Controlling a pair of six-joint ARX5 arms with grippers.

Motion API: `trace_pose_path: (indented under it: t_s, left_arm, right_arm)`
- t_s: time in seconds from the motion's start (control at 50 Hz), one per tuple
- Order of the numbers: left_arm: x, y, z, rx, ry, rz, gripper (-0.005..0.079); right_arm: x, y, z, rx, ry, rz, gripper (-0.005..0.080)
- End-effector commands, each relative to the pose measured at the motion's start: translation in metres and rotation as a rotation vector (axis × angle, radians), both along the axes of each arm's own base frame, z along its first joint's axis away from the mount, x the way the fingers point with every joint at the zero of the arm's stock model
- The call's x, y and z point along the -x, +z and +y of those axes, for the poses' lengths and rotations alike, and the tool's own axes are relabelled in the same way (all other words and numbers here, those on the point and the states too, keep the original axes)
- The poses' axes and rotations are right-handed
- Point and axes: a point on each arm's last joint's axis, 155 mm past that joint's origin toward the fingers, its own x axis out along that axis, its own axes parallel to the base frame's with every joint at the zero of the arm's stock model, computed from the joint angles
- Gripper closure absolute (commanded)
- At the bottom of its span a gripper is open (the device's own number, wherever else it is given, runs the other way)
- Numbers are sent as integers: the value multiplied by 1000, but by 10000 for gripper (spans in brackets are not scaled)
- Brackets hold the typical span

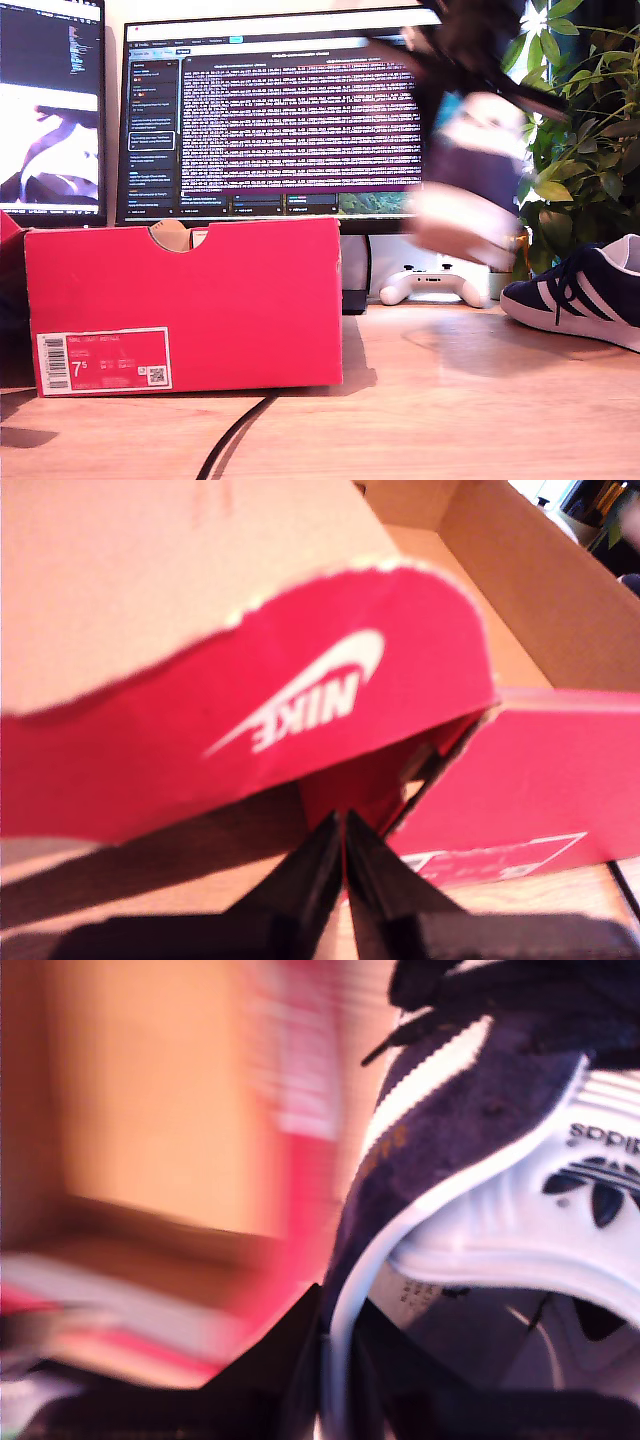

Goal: Pack the blue shoes by picking the first shoe and placing it inside the red shoebox, left side, then picking and rotating the second shoe and placing it in the shoebox

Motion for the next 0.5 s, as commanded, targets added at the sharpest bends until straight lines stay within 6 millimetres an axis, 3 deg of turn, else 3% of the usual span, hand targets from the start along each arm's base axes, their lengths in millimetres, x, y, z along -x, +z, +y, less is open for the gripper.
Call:
trace_pose_path:
  t_s: [0.0,0.28,0.48]
  left_arm:
    - [8,-13,1,-12,-5,29,764]
    - [8,-13,1,-11,-5,29,764]
    - [8,-12,1,-11,-5,28,764]
  right_arm:
    - [-5,26,17,-74,-9,-48,745]
    - [-10,69,61,-222,-28,-124,753]
    - [-5,77,89,-276,-6,-110,760]
